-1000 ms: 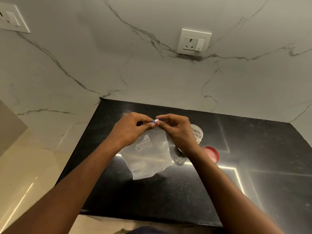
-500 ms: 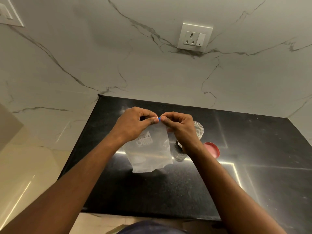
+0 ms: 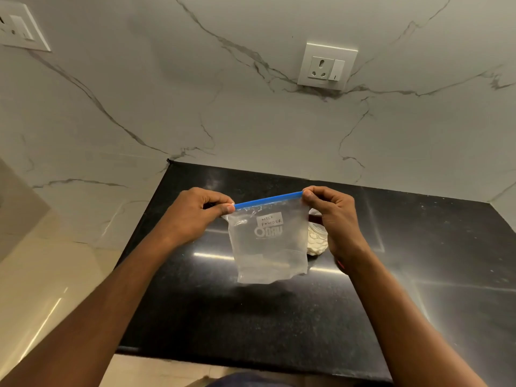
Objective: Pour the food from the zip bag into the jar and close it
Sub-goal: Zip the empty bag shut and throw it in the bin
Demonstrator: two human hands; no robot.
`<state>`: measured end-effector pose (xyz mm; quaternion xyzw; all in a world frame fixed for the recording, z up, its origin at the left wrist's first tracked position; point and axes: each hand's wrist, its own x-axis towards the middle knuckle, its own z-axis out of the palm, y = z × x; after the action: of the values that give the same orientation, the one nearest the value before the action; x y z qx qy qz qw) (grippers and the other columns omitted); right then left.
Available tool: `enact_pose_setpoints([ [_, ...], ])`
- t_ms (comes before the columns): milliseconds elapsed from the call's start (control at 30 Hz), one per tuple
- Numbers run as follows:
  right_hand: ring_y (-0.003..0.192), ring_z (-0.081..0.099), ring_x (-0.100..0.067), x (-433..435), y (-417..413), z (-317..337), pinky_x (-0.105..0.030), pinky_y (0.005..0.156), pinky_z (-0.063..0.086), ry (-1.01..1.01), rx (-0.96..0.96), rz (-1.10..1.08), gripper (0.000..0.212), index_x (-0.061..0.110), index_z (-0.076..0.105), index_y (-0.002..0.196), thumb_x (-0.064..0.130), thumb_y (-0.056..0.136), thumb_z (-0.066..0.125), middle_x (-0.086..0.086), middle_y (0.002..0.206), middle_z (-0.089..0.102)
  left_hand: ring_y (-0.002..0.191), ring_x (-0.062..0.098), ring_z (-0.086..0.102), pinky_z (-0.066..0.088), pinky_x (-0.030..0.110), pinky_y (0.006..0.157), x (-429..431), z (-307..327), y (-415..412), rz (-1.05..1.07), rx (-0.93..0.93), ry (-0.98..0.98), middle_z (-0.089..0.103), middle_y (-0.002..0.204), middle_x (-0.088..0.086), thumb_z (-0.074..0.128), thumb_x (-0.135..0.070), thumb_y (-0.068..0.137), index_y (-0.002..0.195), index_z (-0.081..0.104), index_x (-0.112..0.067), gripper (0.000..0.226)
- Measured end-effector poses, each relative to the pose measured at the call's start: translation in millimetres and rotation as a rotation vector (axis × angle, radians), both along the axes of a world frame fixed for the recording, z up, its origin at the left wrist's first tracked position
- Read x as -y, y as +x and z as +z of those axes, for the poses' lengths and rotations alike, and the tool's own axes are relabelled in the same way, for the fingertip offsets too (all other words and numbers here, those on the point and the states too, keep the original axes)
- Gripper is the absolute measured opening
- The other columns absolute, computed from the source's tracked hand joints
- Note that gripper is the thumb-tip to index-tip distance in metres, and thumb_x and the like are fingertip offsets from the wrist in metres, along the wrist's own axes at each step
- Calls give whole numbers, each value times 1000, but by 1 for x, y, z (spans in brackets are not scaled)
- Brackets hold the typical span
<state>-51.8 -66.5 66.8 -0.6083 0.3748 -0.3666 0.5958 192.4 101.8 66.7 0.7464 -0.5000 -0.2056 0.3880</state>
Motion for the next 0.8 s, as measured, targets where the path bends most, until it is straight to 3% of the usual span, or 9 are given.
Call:
enact_pose_setpoints([
  [67, 95, 75, -21, 2, 0, -1, -27, 71, 61, 20, 0, -3, 14, 9, 79, 103, 19, 99, 70, -8, 100, 78, 93, -14, 67, 55, 22, 79, -1, 1, 0, -2, -8, -11, 73, 86, -37, 75, -33, 96, 86, 71, -53, 23],
  [133, 91, 75, -20, 4, 1, -2, -30, 70, 61, 53, 18, -2, 14, 9, 79, 103, 19, 99, 70, -7, 96, 78, 93, -14, 67, 50, 17, 76, 0, 3, -1, 14, -32, -47, 76, 85, -27, 74, -31, 96, 90, 72, -50, 20],
  [300, 95, 77, -27, 7, 2, -7, -38, 70, 64, 161, 77, 21, 20, 9, 75, 110, 24, 102, 66, -9, 101, 78, 96, -2, 72, 56, 21, 84, 1, 6, -12, 72, -150, -141, 78, 99, -14, 75, -37, 92, 103, 74, -43, 13],
  [433, 99, 78, -29, 4, 4, -10, -39, 69, 63, 341, 185, 21, 27, 5, 70, 118, 27, 103, 65, -14, 109, 78, 110, 13, 77, 63, 33, 91, -7, 0, -20, 9, -639, -124, 80, 117, -2, 83, -46, 77, 135, 63, -32, 63],
  [533, 97, 79, -25, -6, 10, -15, -38, 70, 64, 423, 236, 1, 35, 10, 63, 129, 32, 103, 64, -14, 115, 77, 107, 26, 80, 66, 48, 89, -13, -20, -34, 22, -794, -14, 81, 117, 6, 86, -37, 81, 129, 68, -22, 53],
  [600, 110, 75, -20, -19, 16, -23, -35, 80, 63, 265, 81, 20, 49, 22, 51, 142, 41, 100, 66, -10, 133, 69, 100, 27, 81, 65, 53, 87, -15, -37, -45, 174, -804, 3, 83, 110, 6, 83, -34, 88, 120, 74, -20, 37],
  [633, 123, 66, -18, -27, 17, -31, -34, 91, 59, 48, -88, 23, 61, 27, 42, 150, 45, 98, 67, -6, 146, 59, 97, 26, 82, 65, 53, 86, -16, -47, -48, 248, -808, 3, 84, 107, 5, 82, -33, 90, 117, 76, -21, 31],
  [733, 156, 24, -19, -57, 19, -70, -37, 124, 25, -735, -536, 108, 80, 22, 22, 163, 54, 99, 57, -4, 170, 24, 90, 25, 83, 67, 51, 82, -18, -75, -51, 401, -861, 38, 85, 101, 5, 81, -24, 93, 113, 78, -21, 21],
  [800, 162, 1, -21, -77, 28, -96, -44, 128, 8, -875, -701, 329, 80, 22, 11, 166, 65, 103, 35, -4, 176, 3, 86, 27, 83, 67, 45, 76, -21, -94, -51, 445, -870, 100, 84, 98, 9, 76, -16, 97, 113, 78, -15, 16],
])
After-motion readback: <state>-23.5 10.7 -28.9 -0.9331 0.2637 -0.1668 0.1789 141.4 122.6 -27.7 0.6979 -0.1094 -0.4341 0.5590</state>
